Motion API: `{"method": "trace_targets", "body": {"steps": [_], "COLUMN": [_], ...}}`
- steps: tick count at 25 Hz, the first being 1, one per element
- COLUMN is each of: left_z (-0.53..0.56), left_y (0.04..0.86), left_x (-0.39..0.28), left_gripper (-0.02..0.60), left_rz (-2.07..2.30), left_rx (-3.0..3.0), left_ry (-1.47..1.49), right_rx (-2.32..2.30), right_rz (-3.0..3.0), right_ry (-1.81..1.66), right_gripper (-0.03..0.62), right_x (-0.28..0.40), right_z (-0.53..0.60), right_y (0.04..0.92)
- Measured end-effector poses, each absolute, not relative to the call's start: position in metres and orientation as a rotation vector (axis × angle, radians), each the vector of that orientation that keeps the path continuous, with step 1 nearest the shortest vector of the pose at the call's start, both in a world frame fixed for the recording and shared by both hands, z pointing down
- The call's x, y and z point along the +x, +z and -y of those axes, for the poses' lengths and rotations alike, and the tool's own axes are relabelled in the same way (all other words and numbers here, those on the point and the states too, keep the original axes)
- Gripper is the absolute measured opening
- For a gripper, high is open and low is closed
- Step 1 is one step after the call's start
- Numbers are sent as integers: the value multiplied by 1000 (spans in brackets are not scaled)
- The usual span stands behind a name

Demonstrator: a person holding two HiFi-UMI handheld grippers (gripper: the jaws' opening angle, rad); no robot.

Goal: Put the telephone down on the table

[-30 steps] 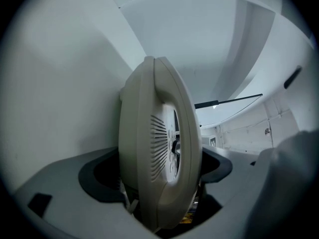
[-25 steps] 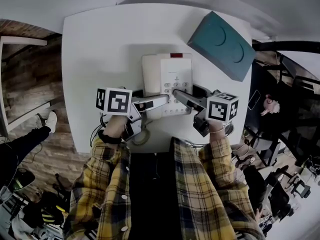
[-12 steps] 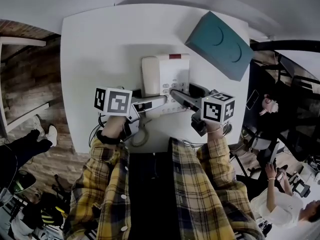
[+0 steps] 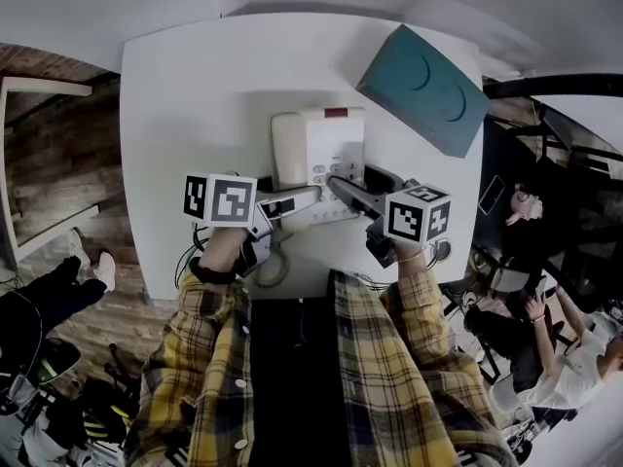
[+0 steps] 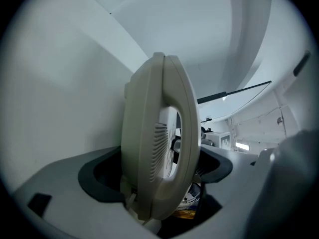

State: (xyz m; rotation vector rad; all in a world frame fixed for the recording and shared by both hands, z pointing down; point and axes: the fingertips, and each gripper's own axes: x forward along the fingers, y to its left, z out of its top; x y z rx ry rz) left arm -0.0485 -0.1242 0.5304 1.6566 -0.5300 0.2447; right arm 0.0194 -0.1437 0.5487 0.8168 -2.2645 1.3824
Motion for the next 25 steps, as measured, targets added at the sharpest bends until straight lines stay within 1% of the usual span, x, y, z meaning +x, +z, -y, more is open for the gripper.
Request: {"method": "trace_targets", "body": {"steps": [25], "left_z": [127], "left_y": [541], "left_x": [-51], "left_gripper": [436], "left_rz": [694], "left_rx": [1648], "left_ry": [372], "right_rx": [825], "right_rz": [2253], "right_ry": [1368], "right_gripper": [290], "right_x": [20], "right_z": [145], "right_y": [552]}}
